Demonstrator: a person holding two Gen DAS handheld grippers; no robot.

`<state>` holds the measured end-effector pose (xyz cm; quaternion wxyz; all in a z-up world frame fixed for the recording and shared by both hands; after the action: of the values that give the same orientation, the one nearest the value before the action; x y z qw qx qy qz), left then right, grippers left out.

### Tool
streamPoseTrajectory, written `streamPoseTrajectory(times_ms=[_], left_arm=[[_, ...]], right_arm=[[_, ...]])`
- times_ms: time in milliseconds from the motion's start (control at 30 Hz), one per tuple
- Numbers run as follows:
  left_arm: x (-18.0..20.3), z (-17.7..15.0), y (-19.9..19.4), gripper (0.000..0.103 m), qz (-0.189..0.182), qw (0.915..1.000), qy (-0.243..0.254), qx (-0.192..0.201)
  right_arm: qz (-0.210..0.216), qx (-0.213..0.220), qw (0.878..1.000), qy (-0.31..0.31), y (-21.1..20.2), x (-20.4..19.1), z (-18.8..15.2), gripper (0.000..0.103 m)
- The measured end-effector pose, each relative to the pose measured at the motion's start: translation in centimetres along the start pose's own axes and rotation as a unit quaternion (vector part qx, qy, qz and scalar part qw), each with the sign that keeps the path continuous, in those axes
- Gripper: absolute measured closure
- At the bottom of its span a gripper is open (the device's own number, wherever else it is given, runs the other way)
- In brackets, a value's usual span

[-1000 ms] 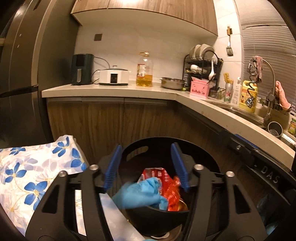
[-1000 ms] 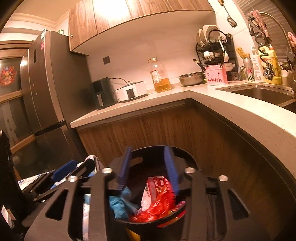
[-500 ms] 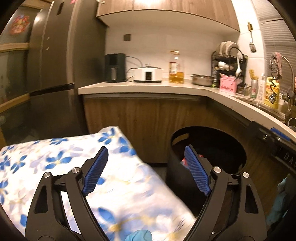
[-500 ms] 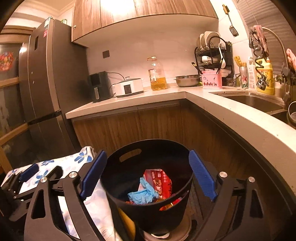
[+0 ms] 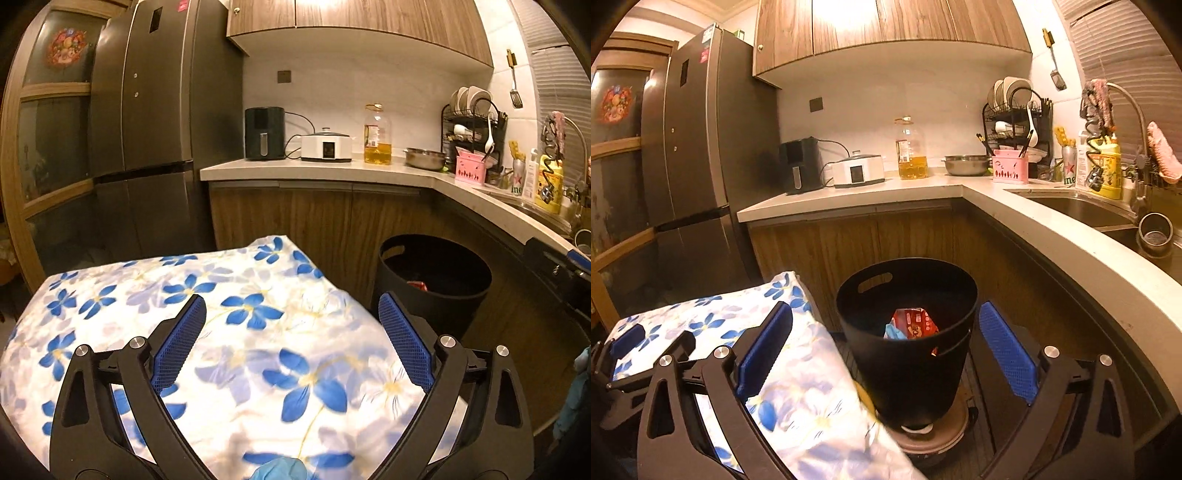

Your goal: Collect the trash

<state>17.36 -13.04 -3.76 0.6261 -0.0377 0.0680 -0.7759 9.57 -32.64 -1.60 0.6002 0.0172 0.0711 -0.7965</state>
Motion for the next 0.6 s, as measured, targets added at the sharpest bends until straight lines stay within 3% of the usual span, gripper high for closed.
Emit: streamPoseTrajectory(times_ms=[233, 600], left_arm=[[-1.0, -0.3, -3.9, 0.01, -0.003, 1.0, 0.002, 0.002], [-3.0, -0.5, -8.4, 0.01, 0.01, 0.9997, -0.021, 0.006]], right_arm=[[-0.02, -0.004, 0.999, -0.024, -4.1, -1.2, -0.3, 0.006], [-0.002, -0.008, 0.999, -0.039, -8.6, -3.1, -0.8, 0.006]])
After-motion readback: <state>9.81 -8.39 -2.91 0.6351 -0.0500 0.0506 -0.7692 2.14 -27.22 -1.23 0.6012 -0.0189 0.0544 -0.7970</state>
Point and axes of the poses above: each gripper's, at about its wrist camera, not at the fingertips, and y roughly the way its jaws point, x to its right, z to its top, the point moved 4 cm from there along y, roughly the way its jaws point, and after that the axes turned 14 degrees about x, right-handed, at the moved point
